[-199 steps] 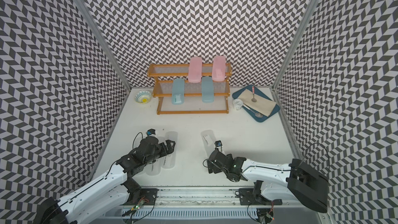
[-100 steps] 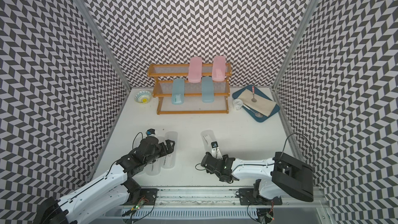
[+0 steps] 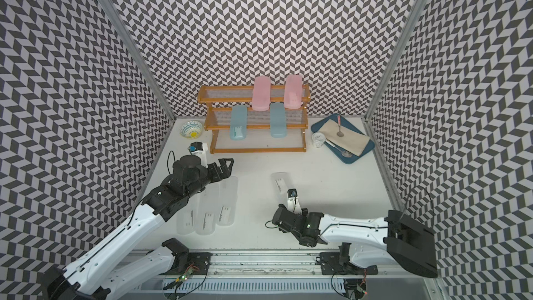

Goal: Place the pencil cases on the shelf according to color
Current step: Pick up the pencil case from the center of the board, then place the pencil case on the shelf.

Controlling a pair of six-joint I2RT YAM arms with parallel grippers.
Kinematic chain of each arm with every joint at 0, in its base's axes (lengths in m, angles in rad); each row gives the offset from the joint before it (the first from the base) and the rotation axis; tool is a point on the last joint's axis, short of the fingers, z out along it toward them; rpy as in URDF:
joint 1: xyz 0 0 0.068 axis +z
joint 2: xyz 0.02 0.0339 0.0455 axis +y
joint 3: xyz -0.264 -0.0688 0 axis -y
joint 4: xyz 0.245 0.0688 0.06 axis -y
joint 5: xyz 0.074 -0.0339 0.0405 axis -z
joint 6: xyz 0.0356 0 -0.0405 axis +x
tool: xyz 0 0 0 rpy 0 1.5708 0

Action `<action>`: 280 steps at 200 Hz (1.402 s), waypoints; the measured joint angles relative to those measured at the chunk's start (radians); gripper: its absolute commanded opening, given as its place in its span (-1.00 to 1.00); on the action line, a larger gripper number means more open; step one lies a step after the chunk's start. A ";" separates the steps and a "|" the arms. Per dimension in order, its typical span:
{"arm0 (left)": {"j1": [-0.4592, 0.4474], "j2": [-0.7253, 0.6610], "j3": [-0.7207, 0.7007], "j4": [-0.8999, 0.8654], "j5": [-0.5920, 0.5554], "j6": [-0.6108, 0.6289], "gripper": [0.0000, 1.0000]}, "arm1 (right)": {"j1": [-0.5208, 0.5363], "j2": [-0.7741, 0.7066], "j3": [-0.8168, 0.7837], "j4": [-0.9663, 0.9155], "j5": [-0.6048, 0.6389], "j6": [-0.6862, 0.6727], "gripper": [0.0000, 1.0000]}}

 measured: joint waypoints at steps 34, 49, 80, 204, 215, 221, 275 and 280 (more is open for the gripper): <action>0.116 0.103 0.057 -0.002 0.060 0.095 1.00 | -0.093 -0.012 0.062 0.057 -0.002 -0.072 0.22; 0.155 0.127 0.060 -0.001 0.077 0.128 0.99 | -0.139 -0.005 0.088 0.089 -0.006 -0.103 0.21; 0.209 0.142 0.060 0.012 0.096 0.169 0.99 | -0.208 0.070 0.150 0.158 -0.008 -0.159 0.20; 0.263 0.156 0.045 0.062 0.231 0.192 0.99 | -0.448 0.547 0.498 0.272 -0.115 -0.317 0.13; 0.264 0.161 0.045 0.062 0.239 0.193 0.99 | -0.459 0.577 0.519 0.279 -0.119 -0.317 0.13; 0.264 0.164 0.044 0.062 0.243 0.193 0.99 | -0.465 0.591 0.527 0.283 -0.121 -0.317 0.13; 0.264 0.165 0.039 0.064 0.266 0.193 0.99 | -0.509 0.715 0.635 0.288 -0.129 -0.325 0.11; 0.265 0.165 0.039 0.064 0.269 0.193 0.99 | -0.511 0.723 0.644 0.289 -0.129 -0.326 0.11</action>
